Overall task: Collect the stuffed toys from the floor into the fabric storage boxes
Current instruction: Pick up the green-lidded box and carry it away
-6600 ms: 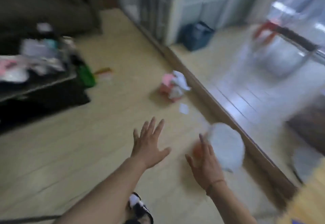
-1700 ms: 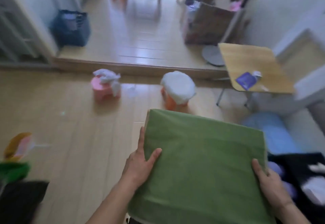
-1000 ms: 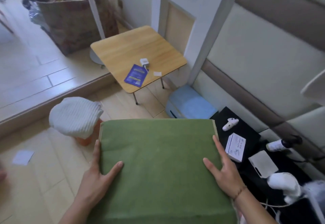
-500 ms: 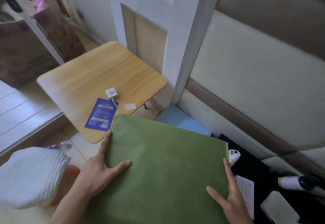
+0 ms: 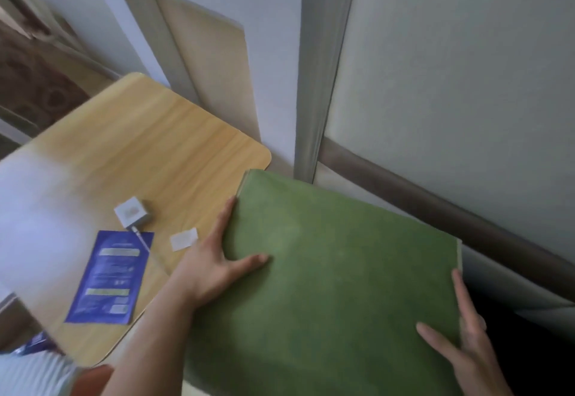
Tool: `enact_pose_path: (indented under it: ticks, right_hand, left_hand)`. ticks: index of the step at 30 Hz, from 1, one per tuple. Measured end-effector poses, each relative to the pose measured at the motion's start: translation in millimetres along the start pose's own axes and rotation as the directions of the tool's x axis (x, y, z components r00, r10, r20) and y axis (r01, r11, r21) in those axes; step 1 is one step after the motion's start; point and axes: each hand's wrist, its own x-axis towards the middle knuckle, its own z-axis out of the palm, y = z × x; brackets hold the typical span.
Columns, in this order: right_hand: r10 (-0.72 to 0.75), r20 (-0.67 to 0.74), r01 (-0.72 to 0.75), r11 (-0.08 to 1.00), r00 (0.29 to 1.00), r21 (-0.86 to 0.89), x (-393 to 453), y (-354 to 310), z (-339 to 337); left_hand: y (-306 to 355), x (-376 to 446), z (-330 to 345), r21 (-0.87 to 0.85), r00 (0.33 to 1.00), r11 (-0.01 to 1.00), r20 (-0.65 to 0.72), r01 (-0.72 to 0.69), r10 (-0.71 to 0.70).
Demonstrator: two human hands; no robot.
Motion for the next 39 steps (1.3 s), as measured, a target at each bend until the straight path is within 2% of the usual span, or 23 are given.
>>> enact_pose_path:
  ticks: [5,8,10,12,14,15,16,17,19,21,24,28,30,32,35,37,39]
  right_hand:
    - [0.006,-0.021,-0.006,1.0,1.0,0.024,58.5,42.3,-1.1]
    - [0.013,-0.069,-0.018,0.997,0.998,-0.076,85.8,73.8,0.1]
    - [0.072,-0.054,-0.082,0.975,0.996,-0.209,95.8,94.7,4.2]
    - [0.091,-0.088,-0.116,0.931,0.992,-0.345,99.0,103.7,15.3]
    - [-0.023,-0.24,-0.116,0.828,0.97,-0.548,93.8,98.7,27.7]
    - [-0.132,-0.272,-0.101,0.71,0.953,-0.697,88.6,93.4,35.0]
    - [-0.232,-0.239,-0.06,0.589,0.943,-0.806,81.6,87.3,43.8]
    - [-0.29,-0.144,0.022,0.502,0.946,-0.865,74.4,81.0,54.2]
    - [-0.295,0.128,0.228,0.338,0.947,-0.913,61.1,79.4,76.5]
    - [-0.231,0.326,0.37,0.181,0.916,-0.911,53.6,92.1,91.5]
    - [-0.136,0.393,0.403,0.064,0.91,-0.913,63.1,118.6,93.7]
    - [-0.011,0.361,0.361,0.012,0.933,-0.932,80.3,141.3,96.6]
    - [0.042,0.361,0.361,0.003,0.932,-0.933,80.3,140.1,96.0]
    - [0.071,0.363,0.363,0.024,0.929,-0.932,78.0,129.8,93.3]
    - [0.131,0.368,0.362,0.067,0.921,-0.93,65.3,110.5,89.8]
    - [0.264,0.421,0.431,0.024,0.868,-0.902,51.5,87.3,85.3]
    - [0.465,0.49,0.552,0.004,0.737,-0.834,30.8,64.0,80.9]
  left_hand:
    - [-4.3,91.4,32.1,-0.026,0.998,0.999,0.039,-0.038,0.039]
    - [-22.9,136.5,76.1,0.009,0.997,0.998,0.049,-0.064,0.064]
    - [-37.1,151.2,108.2,0.233,1.0,0.972,-0.007,0.006,-0.004]
    - [-42.9,151.2,128.4,0.489,0.988,0.867,-0.151,0.093,-0.021]
    - [-35.9,140.5,135.7,0.537,0.966,0.84,-0.25,0.081,0.067]
    - [-30.6,131.4,138.0,0.56,0.956,0.828,-0.249,0.01,0.157]
    - [-25.0,119.5,141.5,0.601,0.943,0.793,-0.192,-0.105,0.27]
    - [-20.6,106.3,147.7,0.64,0.918,0.729,-0.088,-0.245,0.387]
    - [-22.1,84.6,164.3,0.682,0.826,0.536,0.183,-0.497,0.532]
    - [-31.8,79.6,172.6,0.685,0.774,0.427,0.331,-0.59,0.54]
    - [-45.8,88.6,179.6,0.703,0.792,0.413,0.366,-0.579,0.488]
    - [-52.7,102.5,203.1,0.75,0.863,0.426,0.421,-0.505,0.28]
    - [-46.1,102.9,210.1,0.769,0.876,0.421,0.446,-0.481,0.185]
    - [-35.8,99.8,206.8,0.77,0.878,0.43,0.454,-0.472,0.152]
    - [-22.3,81.0,194.0,0.749,0.88,0.466,0.439,-0.471,0.183]
    - [-16.3,56.3,184.9,0.734,0.888,0.506,0.425,-0.453,0.177]
    - [-22.3,21.2,177.4,0.72,0.88,0.527,0.456,-0.451,0.13]
